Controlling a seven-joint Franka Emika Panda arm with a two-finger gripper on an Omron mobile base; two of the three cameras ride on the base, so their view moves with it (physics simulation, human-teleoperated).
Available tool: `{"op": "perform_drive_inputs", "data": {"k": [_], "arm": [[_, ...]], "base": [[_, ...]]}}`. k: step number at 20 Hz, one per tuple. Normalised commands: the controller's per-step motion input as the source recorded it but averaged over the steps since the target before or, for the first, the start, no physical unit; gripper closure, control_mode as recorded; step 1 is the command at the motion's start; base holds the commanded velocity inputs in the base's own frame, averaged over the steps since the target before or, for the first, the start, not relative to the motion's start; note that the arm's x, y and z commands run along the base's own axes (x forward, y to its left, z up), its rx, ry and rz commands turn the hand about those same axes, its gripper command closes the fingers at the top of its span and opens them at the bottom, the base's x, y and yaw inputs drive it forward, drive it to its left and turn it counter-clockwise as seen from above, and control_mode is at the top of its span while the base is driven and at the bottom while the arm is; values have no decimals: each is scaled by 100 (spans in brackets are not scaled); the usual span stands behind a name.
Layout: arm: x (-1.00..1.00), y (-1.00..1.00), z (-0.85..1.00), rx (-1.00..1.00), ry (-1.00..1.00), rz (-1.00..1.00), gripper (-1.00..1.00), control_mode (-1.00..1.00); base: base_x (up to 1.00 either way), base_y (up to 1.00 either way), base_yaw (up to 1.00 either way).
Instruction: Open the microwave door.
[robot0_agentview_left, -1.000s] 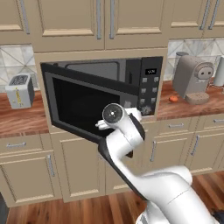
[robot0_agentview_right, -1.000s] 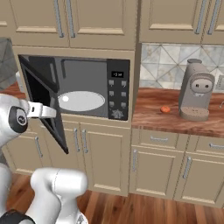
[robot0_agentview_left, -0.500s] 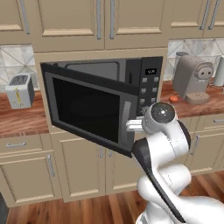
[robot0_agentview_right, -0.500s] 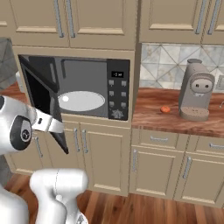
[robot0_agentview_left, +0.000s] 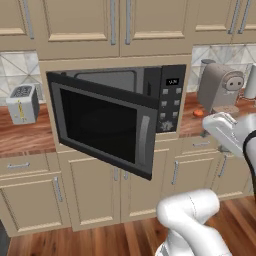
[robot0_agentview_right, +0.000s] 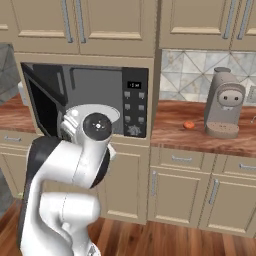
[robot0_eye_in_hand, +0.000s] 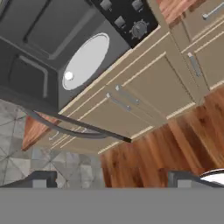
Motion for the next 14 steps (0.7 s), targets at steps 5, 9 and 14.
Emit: {"op": "perform_drive_inputs", "data": {"k": [5, 9, 14], "arm": [[2, -44, 0, 63, 4, 7, -100, -100], [34, 17, -8, 38, 20, 5, -100, -100], [80, 47, -7, 33, 15, 9, -100, -100]], "base": [[0, 0, 0], [0, 0, 0], [0, 0, 0]]}}
